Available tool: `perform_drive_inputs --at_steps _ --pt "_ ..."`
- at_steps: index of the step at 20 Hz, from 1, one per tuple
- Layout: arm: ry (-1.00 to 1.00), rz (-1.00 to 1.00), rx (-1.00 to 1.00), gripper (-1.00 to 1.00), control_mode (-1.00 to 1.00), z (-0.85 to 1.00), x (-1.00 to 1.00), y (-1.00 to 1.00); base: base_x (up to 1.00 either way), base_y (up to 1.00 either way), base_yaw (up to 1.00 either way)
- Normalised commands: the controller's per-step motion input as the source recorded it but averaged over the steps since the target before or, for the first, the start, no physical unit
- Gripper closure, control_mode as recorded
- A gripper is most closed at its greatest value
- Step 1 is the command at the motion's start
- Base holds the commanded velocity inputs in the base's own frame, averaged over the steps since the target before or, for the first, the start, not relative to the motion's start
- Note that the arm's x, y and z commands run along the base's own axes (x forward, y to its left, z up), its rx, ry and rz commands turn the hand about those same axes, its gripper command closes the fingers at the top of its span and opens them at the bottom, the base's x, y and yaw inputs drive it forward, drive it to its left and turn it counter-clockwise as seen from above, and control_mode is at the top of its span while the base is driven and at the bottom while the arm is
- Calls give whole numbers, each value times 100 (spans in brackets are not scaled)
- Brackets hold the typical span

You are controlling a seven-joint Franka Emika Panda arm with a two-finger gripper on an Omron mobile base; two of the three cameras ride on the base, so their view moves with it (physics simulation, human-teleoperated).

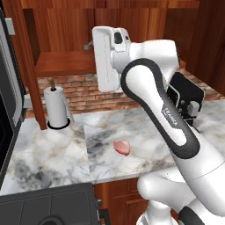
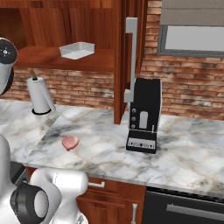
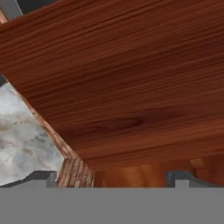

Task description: Retrieve the tupperware from the cabinet, then place the raw meat into the tupperware to avoid contamination.

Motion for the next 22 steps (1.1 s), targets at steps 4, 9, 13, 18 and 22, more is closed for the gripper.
perform_drive_inputs --at_steps 4,9,13,18,22 --pt "17 -29 -4 -100 -100 0 0 -43 0 0 0" --pt "14 -28 -1 -100 -100 0 -3 -44 0 0 0" --pt "12 -26 0 -100 -100 0 -8 -41 0 0 0" --pt "10 -22 5 -100 -100 -1 -15 -41 0 0 0" --pt "7 -18 8 -100 -100 -7 -17 -34 0 0 0"
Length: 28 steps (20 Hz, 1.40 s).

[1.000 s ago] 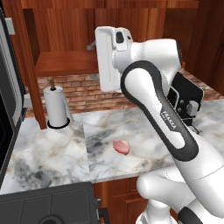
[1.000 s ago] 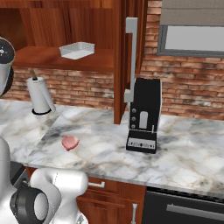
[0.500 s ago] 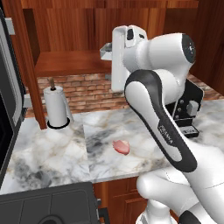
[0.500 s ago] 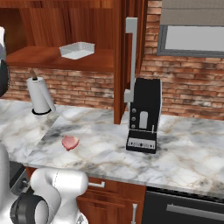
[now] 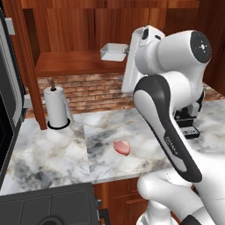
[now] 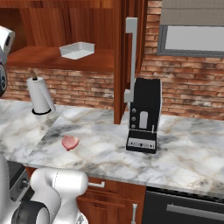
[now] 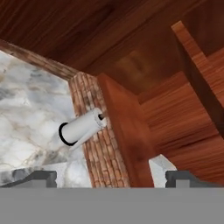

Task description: Retrieve the tupperware from the cabinet, then place the raw meat into the tupperware to avoid contamination.

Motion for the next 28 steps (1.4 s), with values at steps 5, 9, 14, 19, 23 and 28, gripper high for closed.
perform_drive_inputs --at_steps 5,9,14,19,23,28 --pt "7 -17 10 -100 -100 -7 -13 -34 0 0 0" --pt "3 -14 10 -100 -100 -2 -5 -28 0 0 0" --pt "2 -14 9 -100 -100 0 0 -25 0 0 0" --pt "0 -12 8 -100 -100 0 0 -23 0 0 0" --pt "0 -11 7 -100 -100 0 0 -13 0 0 0" --pt "0 -8 4 -100 -100 0 2 -7 0 0 0"
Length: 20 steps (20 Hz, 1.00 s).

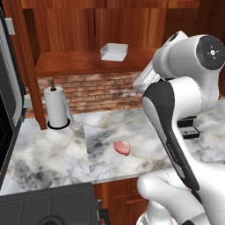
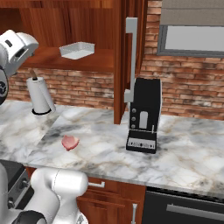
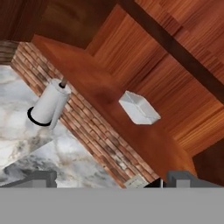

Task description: Retrieve the tupperware from the cabinet, then place the raw meat into the tupperware to avoid contamination.

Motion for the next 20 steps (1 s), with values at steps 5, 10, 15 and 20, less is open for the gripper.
perform_drive_inputs --at_steps 5,10,15,20 --pt "0 -5 2 -100 -100 0 6 -1 0 0 0" --pt "2 -3 3 -100 -100 2 4 -4 0 0 0" --pt "2 -1 4 -100 -100 0 4 -10 0 0 0" --pt "1 0 4 -100 -100 0 11 -10 0 0 0"
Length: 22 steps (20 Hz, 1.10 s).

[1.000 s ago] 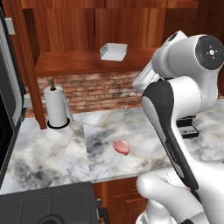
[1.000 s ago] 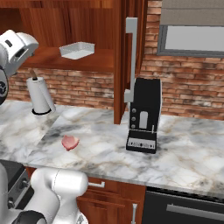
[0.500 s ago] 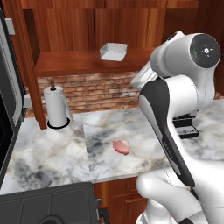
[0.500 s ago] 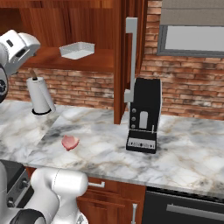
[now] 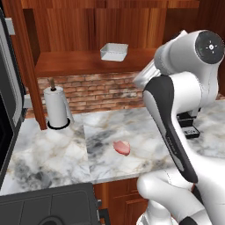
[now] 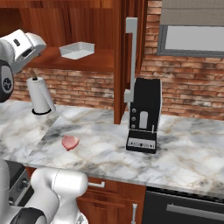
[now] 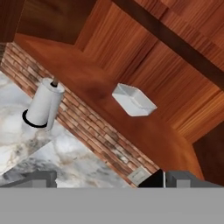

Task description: Retrieve the tupperware from the cabinet, then place the raw meat into the tupperware to avoid contamination.

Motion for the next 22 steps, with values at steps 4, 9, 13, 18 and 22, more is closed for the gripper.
perform_drive_inputs --at_steps 4,9,13,18,22 --pt "1 0 2 -100 -100 0 16 -3 0 0 0" --pt "1 0 0 -100 -100 0 17 0 0 0 0" --pt "1 0 0 -100 -100 0 16 0 0 0 0" --pt "3 -1 0 -100 -100 0 12 0 0 0 0" --pt "3 -2 0 -100 -100 -3 13 0 0 0 0"
